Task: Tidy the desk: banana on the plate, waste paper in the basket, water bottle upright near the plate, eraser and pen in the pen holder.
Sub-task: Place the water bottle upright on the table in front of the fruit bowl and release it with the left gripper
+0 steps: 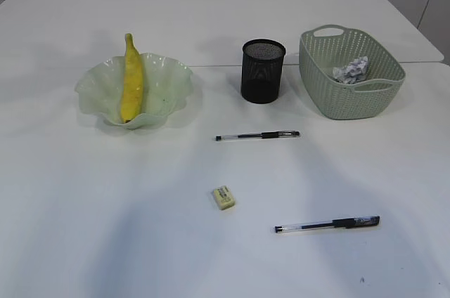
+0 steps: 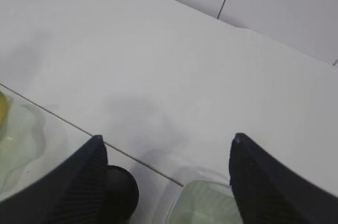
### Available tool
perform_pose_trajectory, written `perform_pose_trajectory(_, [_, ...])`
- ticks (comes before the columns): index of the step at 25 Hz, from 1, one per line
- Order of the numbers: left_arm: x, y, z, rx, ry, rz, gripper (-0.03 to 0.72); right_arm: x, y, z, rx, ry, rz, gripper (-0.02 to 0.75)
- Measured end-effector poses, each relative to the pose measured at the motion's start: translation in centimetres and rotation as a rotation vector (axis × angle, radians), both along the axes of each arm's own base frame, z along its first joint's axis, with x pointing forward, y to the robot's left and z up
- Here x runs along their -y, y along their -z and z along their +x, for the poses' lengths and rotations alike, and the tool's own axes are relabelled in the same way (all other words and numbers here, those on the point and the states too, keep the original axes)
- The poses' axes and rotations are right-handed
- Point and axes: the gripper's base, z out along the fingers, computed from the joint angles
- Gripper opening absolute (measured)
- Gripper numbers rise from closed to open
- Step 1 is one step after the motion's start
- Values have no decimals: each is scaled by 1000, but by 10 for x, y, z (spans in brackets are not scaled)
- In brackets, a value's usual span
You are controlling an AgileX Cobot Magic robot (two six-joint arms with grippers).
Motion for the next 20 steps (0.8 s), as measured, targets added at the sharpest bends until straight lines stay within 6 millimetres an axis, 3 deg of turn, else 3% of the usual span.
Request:
perform_pose_trajectory(8, [-3, 6, 1, 34, -4, 133, 380, 37, 4, 0, -93, 207, 37, 535])
perform_pose_trajectory(12, [-7, 7, 3, 70, -30, 207, 380, 54, -7, -8, -85, 259, 34, 535])
perform_pose_trajectory(20, [-18, -23, -12, 202, -91, 302, 380, 61, -26, -23, -62, 281, 21, 535])
